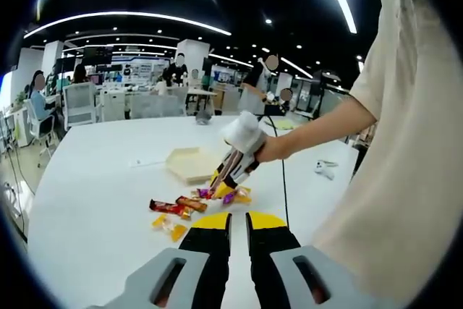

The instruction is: Place the target food into the container with the food tongs after gripping and lifting it, then release it inside without dropping or visibly crushing the food.

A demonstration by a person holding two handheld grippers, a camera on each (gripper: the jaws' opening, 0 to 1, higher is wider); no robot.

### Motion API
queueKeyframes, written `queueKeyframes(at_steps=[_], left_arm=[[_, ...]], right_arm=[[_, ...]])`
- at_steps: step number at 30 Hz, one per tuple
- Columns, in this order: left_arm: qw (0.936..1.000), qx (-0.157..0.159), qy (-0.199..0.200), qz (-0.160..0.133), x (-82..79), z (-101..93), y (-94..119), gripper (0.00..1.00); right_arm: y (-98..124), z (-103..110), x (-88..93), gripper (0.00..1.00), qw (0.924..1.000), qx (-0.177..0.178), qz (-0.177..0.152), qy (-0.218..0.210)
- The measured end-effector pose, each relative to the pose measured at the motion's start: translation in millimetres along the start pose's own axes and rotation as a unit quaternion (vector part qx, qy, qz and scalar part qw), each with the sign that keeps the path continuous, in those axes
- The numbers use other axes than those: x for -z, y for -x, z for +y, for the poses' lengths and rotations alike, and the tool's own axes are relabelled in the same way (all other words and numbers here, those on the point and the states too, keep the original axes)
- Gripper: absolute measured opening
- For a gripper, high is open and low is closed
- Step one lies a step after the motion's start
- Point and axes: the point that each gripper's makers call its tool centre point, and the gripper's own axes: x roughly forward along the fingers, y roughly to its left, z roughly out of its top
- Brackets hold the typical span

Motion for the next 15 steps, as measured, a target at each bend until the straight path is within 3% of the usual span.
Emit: queueKeyframes(at_steps=[15], left_arm=[[0.9999, 0.010, -0.008, -0.003, -3.5, -0.5, 0.9, 0.06]], right_arm=[[16.4, -6.7, -12.4, 0.20, 0.9994, 0.020, -0.021, -0.019]])
